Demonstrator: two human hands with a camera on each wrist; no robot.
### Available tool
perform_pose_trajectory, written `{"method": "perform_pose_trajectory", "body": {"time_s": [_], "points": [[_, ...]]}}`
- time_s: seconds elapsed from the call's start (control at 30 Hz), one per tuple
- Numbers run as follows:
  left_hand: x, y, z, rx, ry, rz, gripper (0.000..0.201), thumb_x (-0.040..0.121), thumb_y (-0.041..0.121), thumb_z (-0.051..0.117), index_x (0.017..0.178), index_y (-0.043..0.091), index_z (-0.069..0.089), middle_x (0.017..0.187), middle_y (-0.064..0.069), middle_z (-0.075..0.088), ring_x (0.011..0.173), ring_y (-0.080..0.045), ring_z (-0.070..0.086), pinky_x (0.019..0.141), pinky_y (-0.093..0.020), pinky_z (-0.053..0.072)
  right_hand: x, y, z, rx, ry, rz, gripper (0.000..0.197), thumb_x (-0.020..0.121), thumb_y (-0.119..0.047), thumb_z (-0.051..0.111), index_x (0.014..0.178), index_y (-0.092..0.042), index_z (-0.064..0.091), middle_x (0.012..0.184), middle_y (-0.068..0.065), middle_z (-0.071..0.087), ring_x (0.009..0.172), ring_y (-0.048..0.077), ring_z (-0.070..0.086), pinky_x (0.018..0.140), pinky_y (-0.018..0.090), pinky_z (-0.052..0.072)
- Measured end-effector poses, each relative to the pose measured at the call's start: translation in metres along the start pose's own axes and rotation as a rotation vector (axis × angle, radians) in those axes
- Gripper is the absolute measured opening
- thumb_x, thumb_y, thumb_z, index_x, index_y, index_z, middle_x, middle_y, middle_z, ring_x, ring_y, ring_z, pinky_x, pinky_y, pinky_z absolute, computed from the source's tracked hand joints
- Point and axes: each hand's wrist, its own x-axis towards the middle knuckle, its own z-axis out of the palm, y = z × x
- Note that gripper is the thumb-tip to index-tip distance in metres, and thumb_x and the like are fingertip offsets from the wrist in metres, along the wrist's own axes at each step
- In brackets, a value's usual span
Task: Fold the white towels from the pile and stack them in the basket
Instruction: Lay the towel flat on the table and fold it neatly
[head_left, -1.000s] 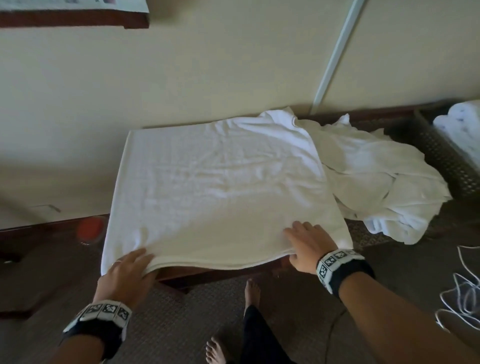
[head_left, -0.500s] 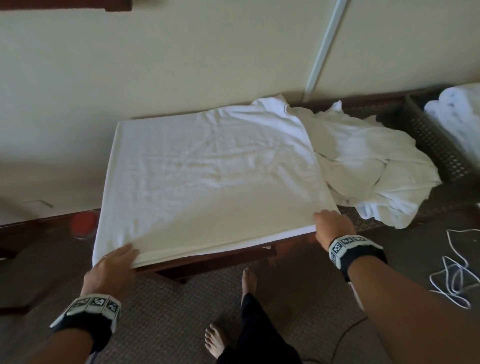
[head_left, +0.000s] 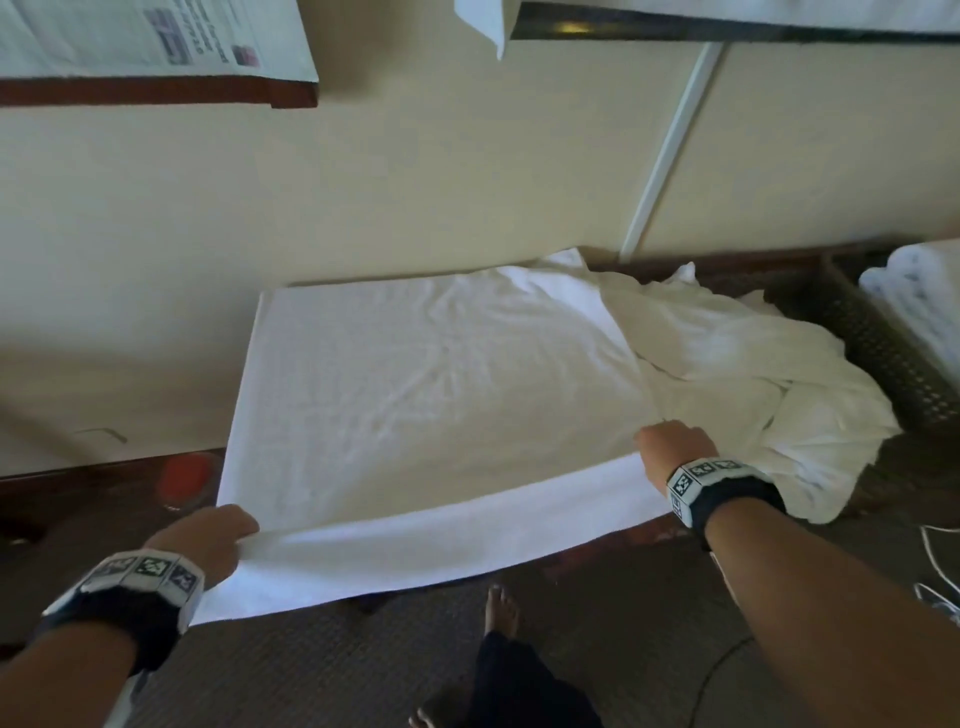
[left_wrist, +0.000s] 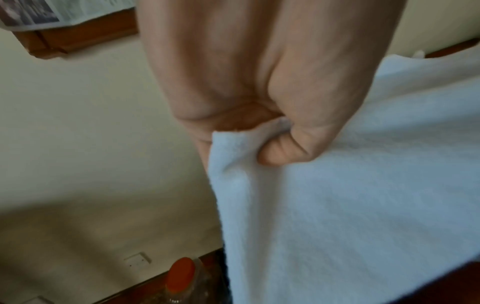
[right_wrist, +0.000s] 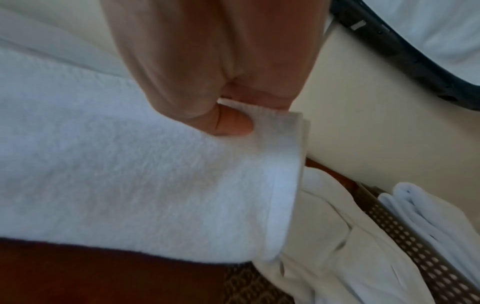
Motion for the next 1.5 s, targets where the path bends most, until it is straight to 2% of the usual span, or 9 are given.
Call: {"method": "perform_pose_trajectory", "body": {"time_s": [0.2,0.4,0.57,0.73,0.9,1.03,1.13,1.33,1.5], "points": [[0.052,-0.022,-0.061,-0.041,0.081,-0.091,0.032,0.098,0.009,0.044,0.108,0.031,0.065,0.116,0.008,0.063,0.103,-0.009,0.060,0.094,-0.026,0.047,0.069,0.005,-0.046,0.000,0.127,-0.047,0.031,0.089,-0.003,0.047,0.108,-0.020,0.064,0.107,0.002,0.069,0.107,0.026,0.062,0.089,0.037,0.046],[0.136,-0.052,-0.103,0.006,0.228,-0.113,0.027,0.090,0.015,0.052,0.107,0.029,0.067,0.119,0.002,0.066,0.111,-0.023,0.062,0.098,-0.039,0.049,0.154,0.002,-0.085,0.026,0.097,-0.057,0.027,0.089,-0.005,0.049,0.105,-0.020,0.064,0.107,0.003,0.068,0.107,0.027,0.061,0.090,0.038,0.044],[0.163,-0.024,-0.151,-0.211,0.291,-0.187,0.024,0.086,-0.002,0.054,0.082,0.020,0.062,0.101,-0.013,0.070,0.095,-0.036,0.063,0.083,-0.039,0.050,0.210,-0.002,-0.102,0.085,0.177,-0.055,0.027,0.090,-0.007,0.052,0.112,-0.018,0.063,0.109,0.007,0.065,0.106,0.030,0.059,0.089,0.040,0.045],[0.156,0.004,-0.120,-0.404,0.480,-0.233,0.057,0.081,0.006,0.070,0.136,0.016,0.058,0.144,-0.015,0.054,0.125,-0.043,0.053,0.105,-0.054,0.043,0.216,-0.015,-0.080,0.186,0.347,-0.071,0.041,0.080,-0.010,0.066,0.120,-0.013,0.060,0.123,0.012,0.056,0.110,0.035,0.051,0.087,0.045,0.043],[0.133,0.047,-0.049,-0.380,0.446,-0.040,0.060,0.094,0.032,0.064,0.149,0.015,0.046,0.158,-0.012,0.039,0.141,-0.037,0.043,0.113,-0.058,0.037,0.176,-0.047,-0.032,0.316,0.278,-0.189,0.047,0.090,-0.034,0.041,0.133,-0.016,0.051,0.144,0.015,0.044,0.118,0.038,0.051,0.091,0.050,0.046],[0.126,0.049,-0.013,-0.346,0.379,-0.047,0.064,0.102,0.053,0.032,0.160,0.029,0.019,0.170,0.000,0.005,0.155,-0.028,0.011,0.121,-0.056,0.015,0.151,-0.054,0.005,0.352,0.028,-0.156,0.066,0.096,-0.063,0.024,0.153,-0.040,-0.002,0.164,-0.001,-0.016,0.151,0.030,-0.003,0.117,0.057,0.012],[0.111,0.055,-0.003,-0.353,0.404,-0.062,0.069,0.095,0.057,0.033,0.156,0.026,0.031,0.168,-0.004,0.016,0.153,-0.031,0.018,0.120,-0.058,0.019,0.133,-0.053,0.014,0.383,-0.027,-0.170,0.069,0.096,-0.066,0.022,0.152,-0.044,-0.012,0.161,-0.004,-0.028,0.150,0.027,-0.016,0.119,0.059,0.005],[0.060,0.064,0.016,-0.313,0.400,-0.085,0.056,0.086,0.050,0.067,0.134,0.022,0.055,0.151,-0.012,0.042,0.137,-0.037,0.042,0.106,-0.059,0.042,0.080,-0.053,0.025,0.441,-0.019,-0.133,0.066,0.089,-0.058,0.045,0.147,-0.046,0.016,0.164,-0.004,0.002,0.150,0.028,0.008,0.114,0.056,0.027],[0.031,0.068,0.022,-0.275,0.382,-0.106,0.047,0.081,0.053,0.068,0.118,0.025,0.060,0.131,-0.007,0.053,0.116,-0.036,0.054,0.086,-0.051,0.052,0.047,-0.055,0.018,0.377,-0.018,-0.092,0.048,0.083,-0.048,0.050,0.128,-0.040,0.035,0.137,-0.001,0.033,0.123,0.027,0.039,0.096,0.045,0.042]]}}
